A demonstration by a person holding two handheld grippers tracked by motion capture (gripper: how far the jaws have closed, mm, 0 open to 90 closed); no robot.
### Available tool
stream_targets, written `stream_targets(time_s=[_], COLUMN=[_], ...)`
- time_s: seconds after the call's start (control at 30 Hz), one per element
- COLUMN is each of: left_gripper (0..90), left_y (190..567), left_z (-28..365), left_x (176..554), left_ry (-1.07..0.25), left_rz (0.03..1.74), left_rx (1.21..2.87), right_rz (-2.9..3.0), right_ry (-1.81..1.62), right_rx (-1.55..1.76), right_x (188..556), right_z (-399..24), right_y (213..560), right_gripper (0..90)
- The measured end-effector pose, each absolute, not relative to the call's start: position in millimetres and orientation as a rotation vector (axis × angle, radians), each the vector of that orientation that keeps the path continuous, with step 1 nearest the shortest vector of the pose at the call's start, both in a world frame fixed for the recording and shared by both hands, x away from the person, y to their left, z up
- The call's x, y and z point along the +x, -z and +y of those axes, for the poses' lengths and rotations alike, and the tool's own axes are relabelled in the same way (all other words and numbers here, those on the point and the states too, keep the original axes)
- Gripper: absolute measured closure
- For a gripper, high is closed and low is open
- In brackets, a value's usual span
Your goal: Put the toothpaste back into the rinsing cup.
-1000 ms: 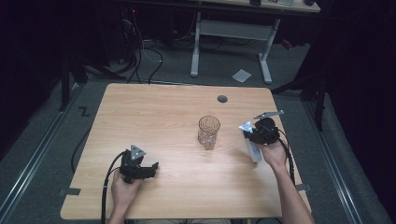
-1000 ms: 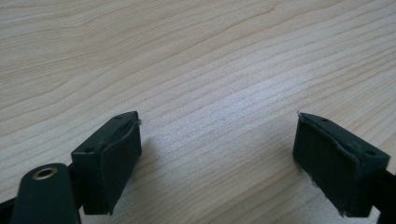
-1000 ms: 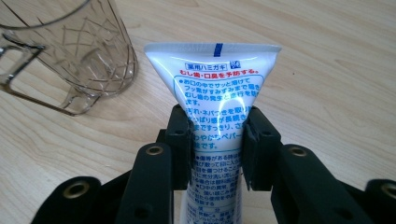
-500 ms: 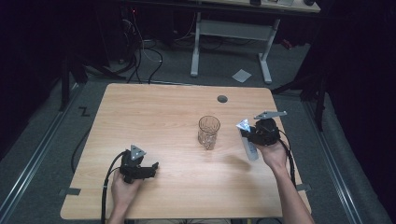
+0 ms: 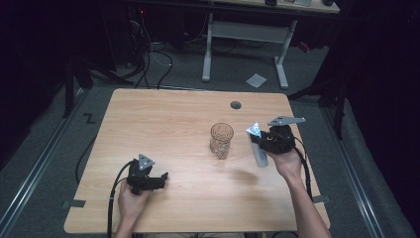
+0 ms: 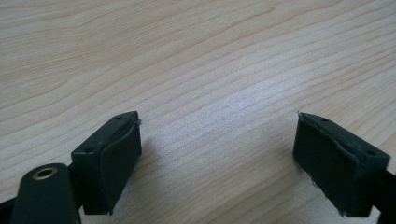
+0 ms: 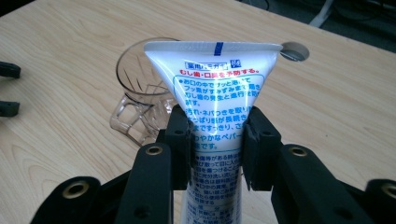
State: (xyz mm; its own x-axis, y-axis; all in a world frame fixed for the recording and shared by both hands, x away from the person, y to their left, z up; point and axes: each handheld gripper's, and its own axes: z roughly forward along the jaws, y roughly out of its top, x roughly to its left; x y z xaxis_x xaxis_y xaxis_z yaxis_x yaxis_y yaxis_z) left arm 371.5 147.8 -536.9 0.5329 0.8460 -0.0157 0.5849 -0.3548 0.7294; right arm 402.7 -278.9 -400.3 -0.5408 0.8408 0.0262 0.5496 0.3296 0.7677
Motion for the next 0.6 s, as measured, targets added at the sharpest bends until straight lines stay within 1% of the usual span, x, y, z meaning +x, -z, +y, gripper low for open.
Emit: stream_targets(time_s=[0.6], left_gripper=[15.6], left_y=[537], left_z=[148], left_x=[372], left_ry=[-0.481], left_rz=[1.155], left_rx=[2.076], right_rz=[2.231], right_ry=[-1.187], right_rx=[1.131], right_x=[401], right_z=[-257], right_y=[382], right_gripper=[67.5])
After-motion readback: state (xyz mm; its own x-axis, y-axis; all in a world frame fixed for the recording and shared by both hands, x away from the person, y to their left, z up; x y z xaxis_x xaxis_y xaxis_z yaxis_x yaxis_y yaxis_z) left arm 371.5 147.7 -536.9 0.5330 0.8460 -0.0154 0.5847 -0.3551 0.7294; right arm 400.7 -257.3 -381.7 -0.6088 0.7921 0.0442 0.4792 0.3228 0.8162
